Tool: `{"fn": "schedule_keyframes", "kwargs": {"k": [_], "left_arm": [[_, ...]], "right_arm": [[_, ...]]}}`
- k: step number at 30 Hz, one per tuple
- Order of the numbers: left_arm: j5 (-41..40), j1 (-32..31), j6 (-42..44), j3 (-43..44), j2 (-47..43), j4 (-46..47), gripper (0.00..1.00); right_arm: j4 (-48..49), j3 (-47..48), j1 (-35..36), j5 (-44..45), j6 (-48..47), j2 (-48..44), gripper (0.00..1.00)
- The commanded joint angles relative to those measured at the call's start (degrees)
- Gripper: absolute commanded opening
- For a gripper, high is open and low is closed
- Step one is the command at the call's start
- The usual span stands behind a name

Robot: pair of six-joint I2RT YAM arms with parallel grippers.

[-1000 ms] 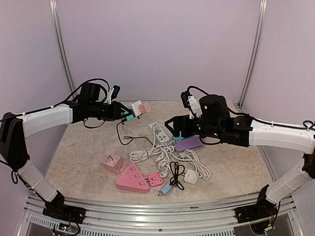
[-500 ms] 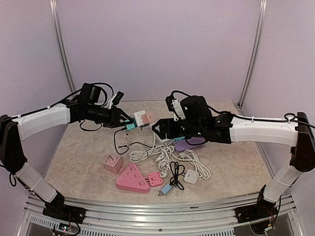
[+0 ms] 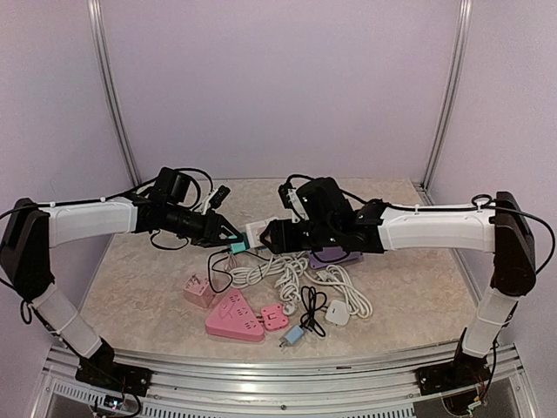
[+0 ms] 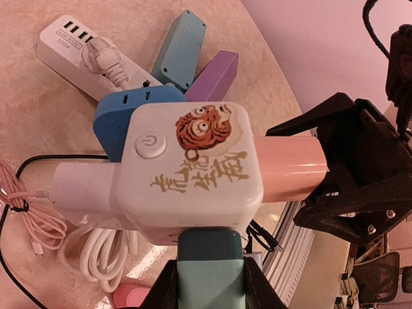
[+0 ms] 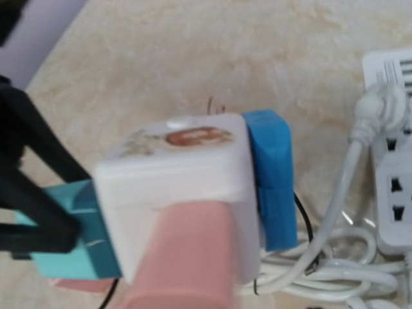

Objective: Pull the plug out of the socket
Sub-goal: Remove the plug from the socket.

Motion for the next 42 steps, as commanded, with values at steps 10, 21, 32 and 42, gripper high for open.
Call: {"fn": "schedule_keyframes", "kwargs": {"k": [10,21,32,42], "left_arm": [[2.85,-0.29,-0.12,0.20,-0.48,4.09,0.00],[3.15,-0.59,0.21,0.27,-0.20,3.90,0.00],[2.89,-0.99,0.85,0.64,-0.07,3.19,0.00],[3.76,-0.99,1.65,0.73,-0.04,3.15,0.00]], "right_arm": [[-2.06,1.99,0.24,0.96,0.13,1.43,0.50],[-1.55,2.69,0.24,1.18,-0.15,1.86,0.42],[-1.70,3.53,0.29,1.21,-0.52,2.67,0.23],[-1.70,3.20,0.28,1.70,-0.78,2.49,0.00]]}}
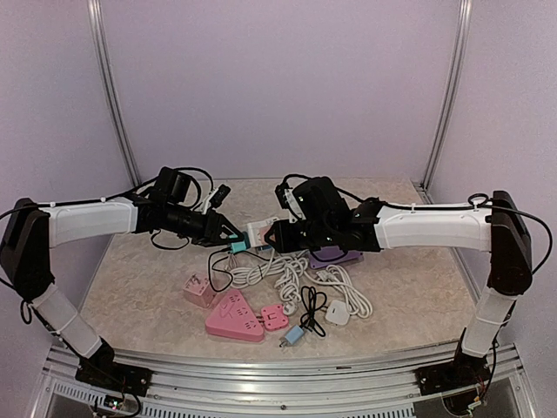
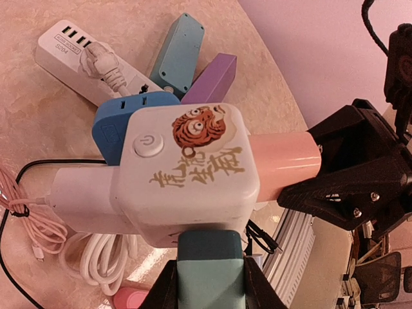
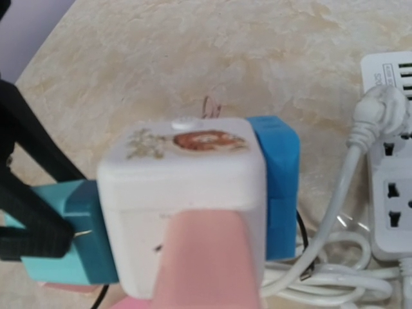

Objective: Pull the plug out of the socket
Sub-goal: Remove the plug from the socket.

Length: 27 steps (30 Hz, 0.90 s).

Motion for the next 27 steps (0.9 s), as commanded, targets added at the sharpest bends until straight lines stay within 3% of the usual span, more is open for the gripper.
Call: {"fn": "schedule_keyframes", "kwargs": {"k": [1,7,13,20,27], "left_arm": [[4.02,-0.76,1.86,1.03,0.01,2.10,0.00],[5.03,-1.16,3.25,1.92,0.56,0.87,0.00],[5.69,-1.34,3.64,2.11,0.59,0.87,0.00],[6.19,-1.47,4.05,2.11,0.43,0.92,0.00],[5.43,-1.73,3.84,2.05,0.38,0.88,0.00]], "right_arm": [[-0.17,1.32,0.24,1.13,0.05,0.88,0.00],[0.71,0.18,-0.05,-0.01,-2.28,-0.75,0.00],[6.96,-3.71,-1.82,-7.61,-2.33,-2.97,0.00],[7.55,-4.11,-2.36,-11.82,-2.84,-2.40,0.00],[5.07,-2.16,-1.45,-5.36,-2.53,-2.33,0.00]]}}
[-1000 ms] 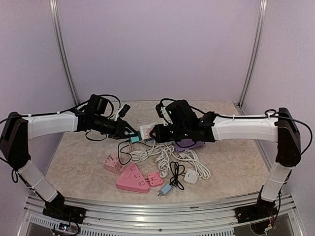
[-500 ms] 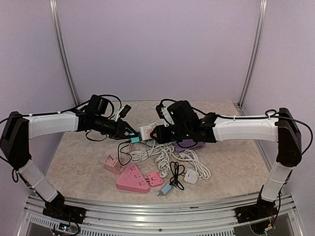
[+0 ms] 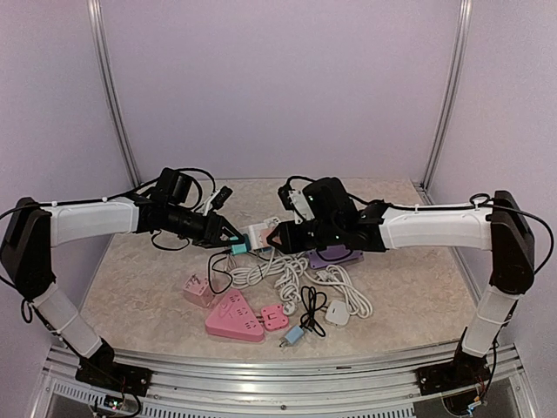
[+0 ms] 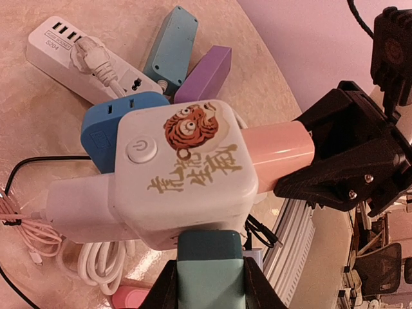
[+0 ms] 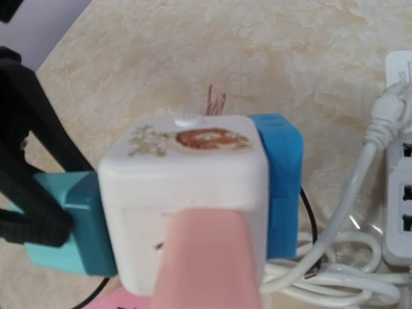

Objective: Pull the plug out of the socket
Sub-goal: Remove the plug from the socket.

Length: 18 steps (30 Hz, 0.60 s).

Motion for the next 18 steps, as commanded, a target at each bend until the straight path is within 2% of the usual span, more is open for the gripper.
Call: {"fn": "schedule_keyframes", "kwargs": {"k": [1,12,18], "left_arm": [[3.61,-1.61,1.82,1.81,-0.14,1.81,0.00],[0.78,-1.11,1.07,2.07,0.82,0.55,0.00],[1.01,-0.41,0.70,2.08,1.13,0.55,0.00]], "right_arm": [[-0.46,2.12,1.38,4.40,0.38,-1.12,0.00],[-14.16,11.60,6.86,23.02,-1.16,3.22,0.00],[-19.30,16.53,8.61,28.09,-2.35,6.08,0.00]]}}
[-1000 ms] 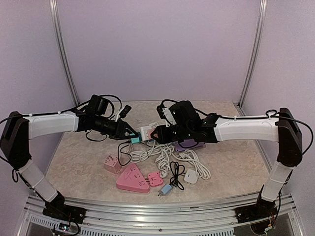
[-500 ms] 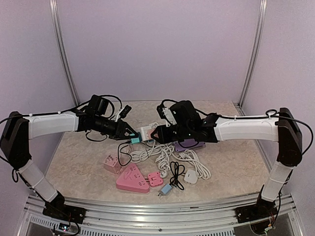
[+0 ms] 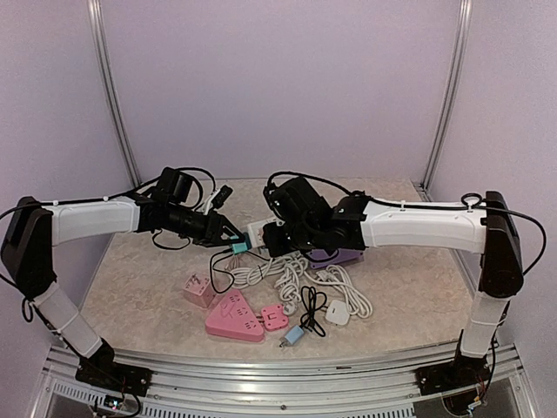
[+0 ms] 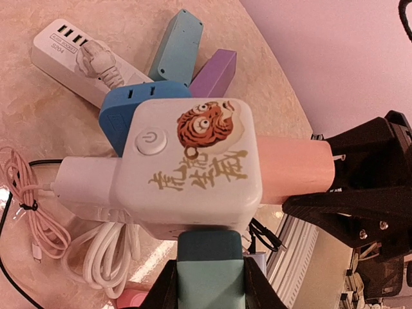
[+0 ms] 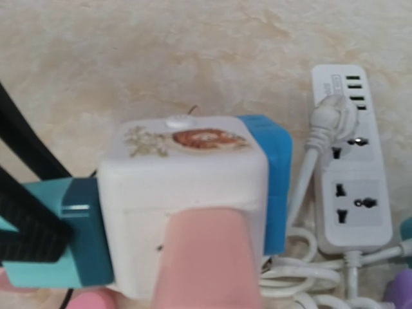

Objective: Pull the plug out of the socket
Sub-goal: Remove the plug from the socket.

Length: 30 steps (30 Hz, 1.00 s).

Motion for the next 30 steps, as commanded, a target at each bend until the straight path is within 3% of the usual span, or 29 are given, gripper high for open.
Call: {"fn": "schedule_keyframes", "kwargs": {"k": [1,6,16,24,30], "left_arm": [[2.15,-0.27,0.79,1.57,0.78,0.47,0.00],[5.28,-0.15,1.84,1.48,0.27,1.54,0.00],[12.85,-0.63,6.05,2.60,-1.03,0.83,0.00],[10.60,-0.86,5.99,2.71,-1.10,0.37,0.00],[3.83,-0.61,3.98,2.62,-0.20,-0.90,0.00]], "right_arm": [[-2.72,3.44,1.07,6.48,-1.21,1.70,0.00],[1.10,0.26,0.27,2.79,-0.78,-0.60,0.00],[19.66,-13.60,-5.87,-16.31,0.96,-8.62,0.00],[18.54,-13.84,-5.64,-12.64,0.32,-9.38,0.00],[11.24,-9.35,-2.33,0.19,-0.37,-7.24,0.00]]}}
